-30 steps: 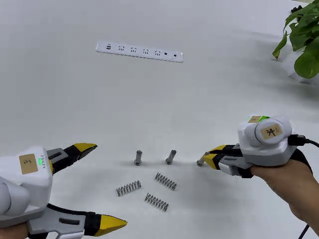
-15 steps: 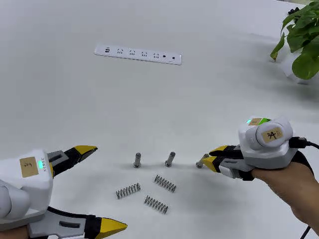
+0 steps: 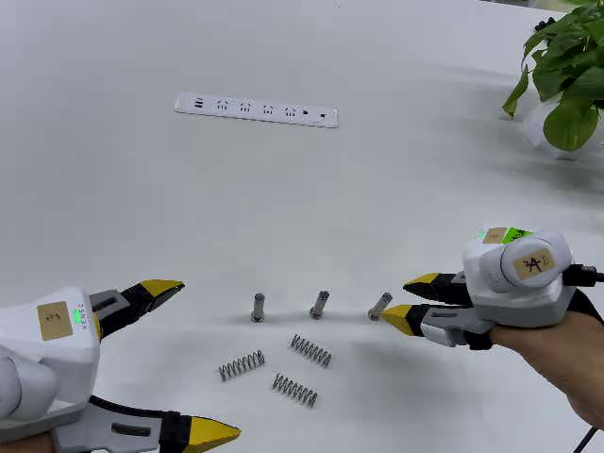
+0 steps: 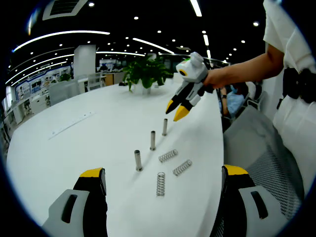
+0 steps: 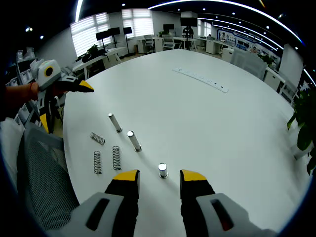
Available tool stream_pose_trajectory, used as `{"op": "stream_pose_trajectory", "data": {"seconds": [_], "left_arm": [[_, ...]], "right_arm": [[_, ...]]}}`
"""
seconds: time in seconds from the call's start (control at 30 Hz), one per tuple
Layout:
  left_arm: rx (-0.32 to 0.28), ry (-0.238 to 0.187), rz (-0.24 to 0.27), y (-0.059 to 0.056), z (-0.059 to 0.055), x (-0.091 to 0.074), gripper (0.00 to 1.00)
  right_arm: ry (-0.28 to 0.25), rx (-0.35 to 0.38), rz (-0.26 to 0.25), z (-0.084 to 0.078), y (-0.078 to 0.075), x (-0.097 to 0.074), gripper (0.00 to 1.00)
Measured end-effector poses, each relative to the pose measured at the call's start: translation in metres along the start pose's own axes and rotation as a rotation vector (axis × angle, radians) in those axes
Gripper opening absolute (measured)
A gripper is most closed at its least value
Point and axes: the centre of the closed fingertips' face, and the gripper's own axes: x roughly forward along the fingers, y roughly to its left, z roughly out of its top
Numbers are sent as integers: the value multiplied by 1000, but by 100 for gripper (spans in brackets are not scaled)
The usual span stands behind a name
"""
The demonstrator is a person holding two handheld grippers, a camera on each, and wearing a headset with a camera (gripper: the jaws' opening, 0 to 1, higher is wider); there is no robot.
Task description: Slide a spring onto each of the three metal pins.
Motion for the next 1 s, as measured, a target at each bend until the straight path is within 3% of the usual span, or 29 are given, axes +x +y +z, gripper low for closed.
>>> {"op": "stream_pose_trajectory", "data": {"seconds": [0.43, 0.77, 1.0], "left_arm": [[21, 2, -6, -2, 2, -3, 99], [26, 15, -9, -7, 1, -2, 99], [33, 42, -5, -8, -4, -3, 97]], "right_arm": [[-88, -51, 53, 1, 18, -31, 55], [-149, -90, 115, -15, 26, -43, 78], [-170, -105, 124, -26, 33, -55, 86]]}}
